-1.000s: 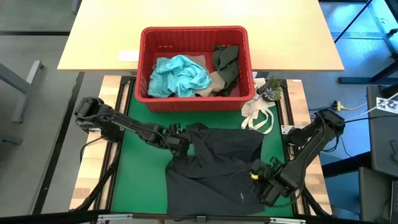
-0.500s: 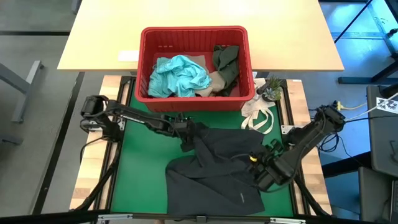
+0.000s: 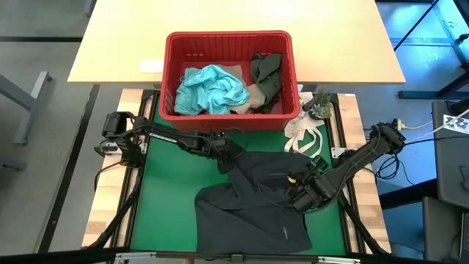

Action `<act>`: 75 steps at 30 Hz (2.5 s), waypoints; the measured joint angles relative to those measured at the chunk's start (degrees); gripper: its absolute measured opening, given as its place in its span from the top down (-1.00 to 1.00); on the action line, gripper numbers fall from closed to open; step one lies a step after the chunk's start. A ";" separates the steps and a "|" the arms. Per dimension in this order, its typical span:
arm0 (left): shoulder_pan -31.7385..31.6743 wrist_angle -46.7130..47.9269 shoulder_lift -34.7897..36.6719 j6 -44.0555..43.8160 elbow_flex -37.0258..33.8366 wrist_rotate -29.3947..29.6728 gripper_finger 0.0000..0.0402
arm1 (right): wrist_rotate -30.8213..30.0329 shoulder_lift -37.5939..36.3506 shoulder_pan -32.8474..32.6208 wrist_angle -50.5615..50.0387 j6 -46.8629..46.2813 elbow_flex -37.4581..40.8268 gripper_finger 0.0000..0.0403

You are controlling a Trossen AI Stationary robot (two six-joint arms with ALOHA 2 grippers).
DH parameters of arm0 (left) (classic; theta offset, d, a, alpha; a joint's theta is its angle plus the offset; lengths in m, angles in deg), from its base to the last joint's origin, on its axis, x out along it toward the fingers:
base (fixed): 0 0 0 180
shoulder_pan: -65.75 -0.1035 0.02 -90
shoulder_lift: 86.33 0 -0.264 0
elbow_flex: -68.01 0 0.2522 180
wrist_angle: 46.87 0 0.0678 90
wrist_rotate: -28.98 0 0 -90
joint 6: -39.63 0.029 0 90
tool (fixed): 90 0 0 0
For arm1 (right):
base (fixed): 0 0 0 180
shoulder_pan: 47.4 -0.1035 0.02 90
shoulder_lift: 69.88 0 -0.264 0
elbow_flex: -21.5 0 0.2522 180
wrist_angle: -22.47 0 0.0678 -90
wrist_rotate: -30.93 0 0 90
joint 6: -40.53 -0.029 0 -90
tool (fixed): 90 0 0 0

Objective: Fold Laundry from Bin
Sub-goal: Fold the black shorts from the red laundry bin

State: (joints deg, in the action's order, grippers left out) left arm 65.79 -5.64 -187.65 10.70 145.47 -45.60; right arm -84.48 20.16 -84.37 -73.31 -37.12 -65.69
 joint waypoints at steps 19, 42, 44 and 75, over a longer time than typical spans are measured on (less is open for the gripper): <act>2.43 -1.69 -3.17 1.01 -0.07 0.17 0.96 | -0.61 0.02 -0.11 0.10 0.09 0.00 0.18; 6.73 -24.60 4.18 3.26 -0.09 -5.87 0.99 | -3.70 0.07 1.46 -0.78 0.11 0.00 0.18; 7.88 -26.91 4.18 4.17 -0.09 -5.87 0.99 | -4.95 0.07 1.46 -0.78 0.13 0.00 0.18; 22.88 -32.75 0.66 18.69 -0.09 -4.04 1.00 | 7.47 0.07 20.25 40.30 60.62 0.00 0.18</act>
State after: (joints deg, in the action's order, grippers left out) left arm 88.67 -38.39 -186.99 29.39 145.38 -49.65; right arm -77.01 20.23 -64.12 -33.01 23.49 -65.69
